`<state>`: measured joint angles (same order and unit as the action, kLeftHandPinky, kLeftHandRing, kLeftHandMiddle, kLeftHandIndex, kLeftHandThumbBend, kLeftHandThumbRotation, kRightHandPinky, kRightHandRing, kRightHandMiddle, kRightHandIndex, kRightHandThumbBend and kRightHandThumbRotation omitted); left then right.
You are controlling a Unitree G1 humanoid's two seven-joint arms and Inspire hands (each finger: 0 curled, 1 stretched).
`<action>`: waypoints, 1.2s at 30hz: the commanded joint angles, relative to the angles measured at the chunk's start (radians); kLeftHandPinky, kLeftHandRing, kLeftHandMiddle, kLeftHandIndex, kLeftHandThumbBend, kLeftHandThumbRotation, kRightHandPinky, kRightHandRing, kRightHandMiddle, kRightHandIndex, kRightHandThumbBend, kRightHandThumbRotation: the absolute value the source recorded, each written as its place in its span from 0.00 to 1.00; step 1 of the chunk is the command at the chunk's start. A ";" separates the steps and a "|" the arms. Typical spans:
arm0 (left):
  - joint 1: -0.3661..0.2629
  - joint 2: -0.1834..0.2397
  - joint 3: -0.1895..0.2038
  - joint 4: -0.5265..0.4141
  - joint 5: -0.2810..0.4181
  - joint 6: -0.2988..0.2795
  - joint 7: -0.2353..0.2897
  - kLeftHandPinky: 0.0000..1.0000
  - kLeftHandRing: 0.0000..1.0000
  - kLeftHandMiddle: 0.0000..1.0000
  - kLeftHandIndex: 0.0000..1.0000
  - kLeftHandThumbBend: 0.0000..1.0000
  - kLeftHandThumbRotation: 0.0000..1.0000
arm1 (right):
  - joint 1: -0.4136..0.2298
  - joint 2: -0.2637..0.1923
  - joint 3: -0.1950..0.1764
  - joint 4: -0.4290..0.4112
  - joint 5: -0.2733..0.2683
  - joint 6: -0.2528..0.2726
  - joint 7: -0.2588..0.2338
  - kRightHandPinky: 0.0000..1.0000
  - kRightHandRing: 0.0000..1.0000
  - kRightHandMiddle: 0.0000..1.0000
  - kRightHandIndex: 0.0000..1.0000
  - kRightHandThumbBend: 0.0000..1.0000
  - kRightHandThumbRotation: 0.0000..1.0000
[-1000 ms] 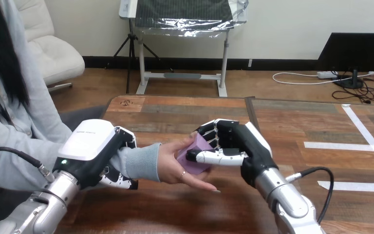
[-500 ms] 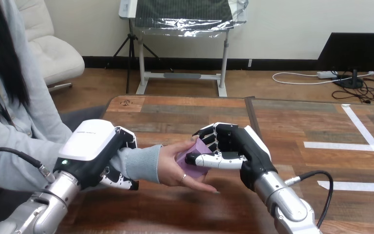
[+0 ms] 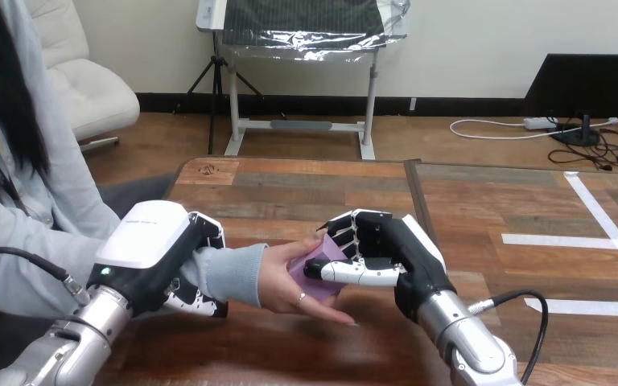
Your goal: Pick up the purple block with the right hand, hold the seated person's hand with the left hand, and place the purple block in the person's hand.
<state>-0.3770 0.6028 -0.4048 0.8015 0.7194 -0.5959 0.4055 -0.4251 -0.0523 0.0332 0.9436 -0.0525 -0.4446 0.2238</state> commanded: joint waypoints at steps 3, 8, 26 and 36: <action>-0.049 -0.032 0.032 -0.076 -0.022 -0.012 0.018 0.27 0.29 0.33 0.33 0.89 0.00 | -0.018 0.017 0.024 -0.049 -0.012 0.001 0.011 0.31 0.38 0.46 0.48 0.80 0.00; -0.046 -0.032 0.033 -0.078 -0.025 -0.009 0.014 0.27 0.29 0.34 0.33 0.89 0.00 | -0.017 0.018 0.024 -0.048 -0.013 0.002 0.010 0.31 0.38 0.46 0.48 0.81 0.00; -0.039 -0.024 0.033 -0.083 -0.015 -0.009 0.016 0.29 0.32 0.36 0.36 0.88 0.00 | -0.022 0.010 0.036 -0.032 -0.039 -0.025 -0.016 0.36 0.42 0.49 0.50 0.81 0.00; -0.026 -0.021 0.038 -0.102 -0.008 -0.018 0.038 0.36 0.41 0.45 0.48 0.93 0.02 | -0.027 -0.001 0.033 -0.045 -0.044 -0.008 -0.003 0.55 0.59 0.63 0.67 0.90 0.11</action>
<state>-0.3552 0.6027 -0.3908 0.7822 0.7177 -0.5879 0.4092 -0.4175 -0.0488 0.0424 0.9399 -0.0798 -0.4468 0.2099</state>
